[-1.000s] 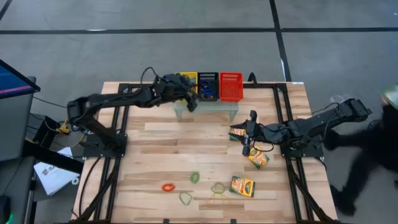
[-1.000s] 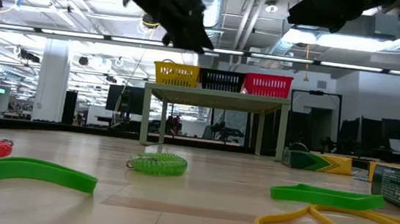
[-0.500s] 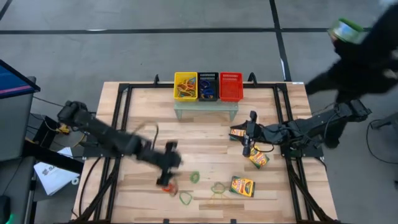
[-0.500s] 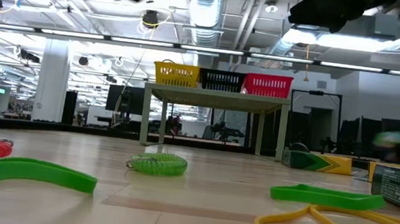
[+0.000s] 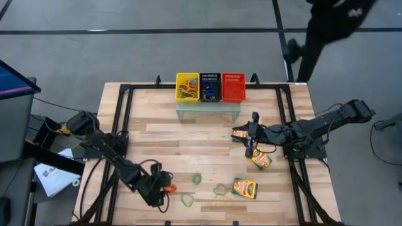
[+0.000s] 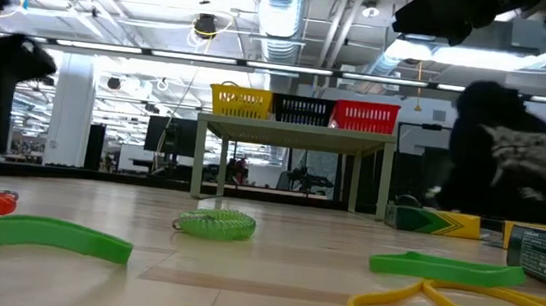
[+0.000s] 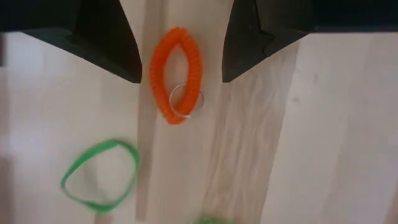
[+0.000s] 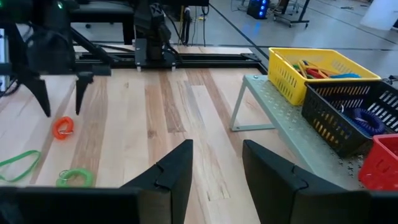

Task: Pick & Place Office Desk Supplies
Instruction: Put the orange spring keychain into the black bin on the shelf

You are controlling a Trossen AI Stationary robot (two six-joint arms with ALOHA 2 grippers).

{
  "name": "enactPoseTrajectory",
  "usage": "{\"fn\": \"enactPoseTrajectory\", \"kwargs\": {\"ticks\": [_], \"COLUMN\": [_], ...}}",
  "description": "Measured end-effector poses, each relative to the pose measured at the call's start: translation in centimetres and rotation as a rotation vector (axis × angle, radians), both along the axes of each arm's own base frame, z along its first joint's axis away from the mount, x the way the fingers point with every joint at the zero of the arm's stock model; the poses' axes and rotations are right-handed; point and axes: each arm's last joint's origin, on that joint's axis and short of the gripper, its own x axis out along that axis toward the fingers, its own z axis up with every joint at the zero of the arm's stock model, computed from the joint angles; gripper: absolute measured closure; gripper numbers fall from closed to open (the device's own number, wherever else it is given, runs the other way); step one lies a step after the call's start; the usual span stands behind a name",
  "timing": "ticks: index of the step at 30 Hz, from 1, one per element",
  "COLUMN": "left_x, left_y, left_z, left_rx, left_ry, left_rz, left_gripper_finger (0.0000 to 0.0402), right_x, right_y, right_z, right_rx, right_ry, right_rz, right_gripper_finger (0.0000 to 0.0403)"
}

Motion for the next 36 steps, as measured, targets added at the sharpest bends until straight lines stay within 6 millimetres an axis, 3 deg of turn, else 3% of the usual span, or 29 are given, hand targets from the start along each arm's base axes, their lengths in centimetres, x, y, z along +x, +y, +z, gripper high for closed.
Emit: {"fn": "enactPoseTrajectory", "kwargs": {"ticks": [6,16,29,36], "left_x": [0.0,0.0,-0.1,0.2], "left_y": [-0.1,0.0,0.3,0.6], "left_z": [-2.3,-3.6,-3.5,-3.1], "left_rx": [0.004,-0.042,-0.054,-0.088], "left_ry": [0.018,0.017,0.04,0.038], "left_rz": [-0.003,0.033,0.051,0.082], "left_gripper_finger": [0.0184,0.0193,0.0341,0.0371], "right_x": [0.0,0.0,0.0,0.0], "right_y": [0.0,0.0,0.0,0.0], "right_z": [0.0,0.0,0.0,0.0], "right_rx": [0.0,0.0,0.0,0.0], "right_ry": [0.0,0.0,0.0,0.0], "right_rz": [0.0,0.001,0.001,0.001], "right_gripper_finger": [0.0267,0.0267,0.0267,0.0267]}}
